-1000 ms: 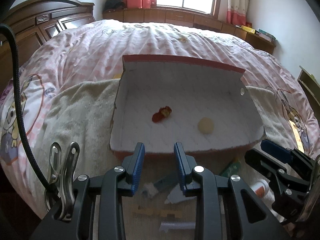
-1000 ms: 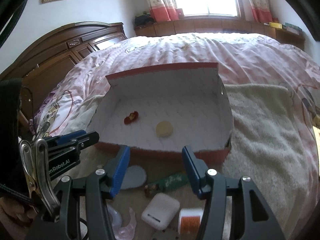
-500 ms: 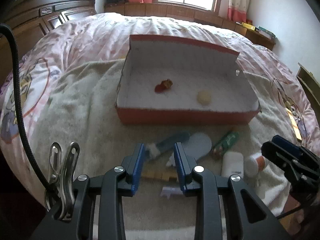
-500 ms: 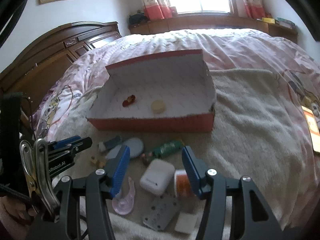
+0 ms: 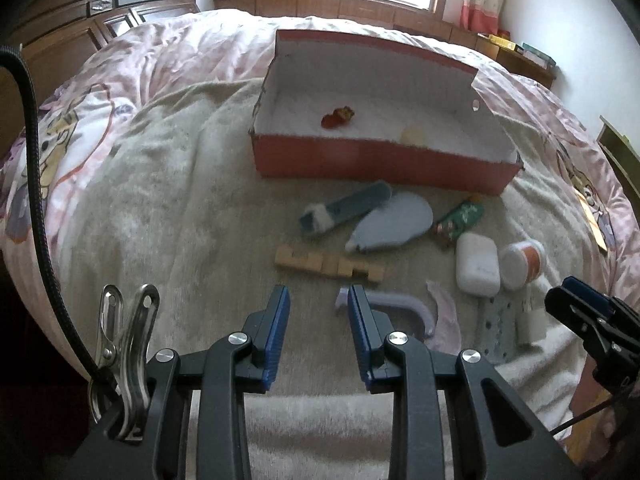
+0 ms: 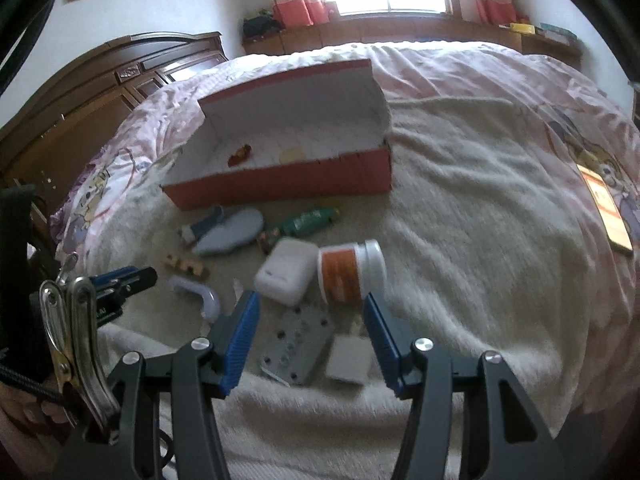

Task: Organize rigid objects
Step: 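Withdraw both grippers from the box back toward the scattered items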

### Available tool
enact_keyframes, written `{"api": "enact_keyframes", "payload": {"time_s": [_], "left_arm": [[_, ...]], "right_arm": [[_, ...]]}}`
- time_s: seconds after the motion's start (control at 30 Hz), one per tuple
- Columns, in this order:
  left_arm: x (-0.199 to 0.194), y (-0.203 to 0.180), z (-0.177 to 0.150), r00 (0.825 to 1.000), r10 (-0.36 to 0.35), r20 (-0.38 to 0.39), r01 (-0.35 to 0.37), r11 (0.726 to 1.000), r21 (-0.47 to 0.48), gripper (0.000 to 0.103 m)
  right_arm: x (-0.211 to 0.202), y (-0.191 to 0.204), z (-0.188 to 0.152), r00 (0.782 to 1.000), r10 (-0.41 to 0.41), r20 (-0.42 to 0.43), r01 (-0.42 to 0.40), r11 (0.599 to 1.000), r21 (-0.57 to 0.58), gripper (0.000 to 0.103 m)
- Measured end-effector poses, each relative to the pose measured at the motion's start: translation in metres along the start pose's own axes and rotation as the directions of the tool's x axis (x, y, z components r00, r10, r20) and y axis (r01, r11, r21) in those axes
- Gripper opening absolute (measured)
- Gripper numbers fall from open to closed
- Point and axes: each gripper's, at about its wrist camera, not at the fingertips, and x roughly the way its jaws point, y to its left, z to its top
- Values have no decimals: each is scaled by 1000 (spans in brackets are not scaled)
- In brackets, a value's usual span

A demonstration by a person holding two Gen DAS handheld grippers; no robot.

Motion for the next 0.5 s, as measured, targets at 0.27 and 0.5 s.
{"api": "enact_keyframes", "payload": {"time_s": [0.27, 0.5], "left_arm": [[1, 2, -15, 1000, -3, -18, 3, 1000, 3, 31], [4, 5, -17, 1000, -9, -29, 9, 1000, -9, 31]], "right_arm": [[7, -6, -18, 999, -29, -30, 29, 1000, 0, 57], [19, -10, -24, 998, -36, -55, 36, 999, 8, 57]]}}
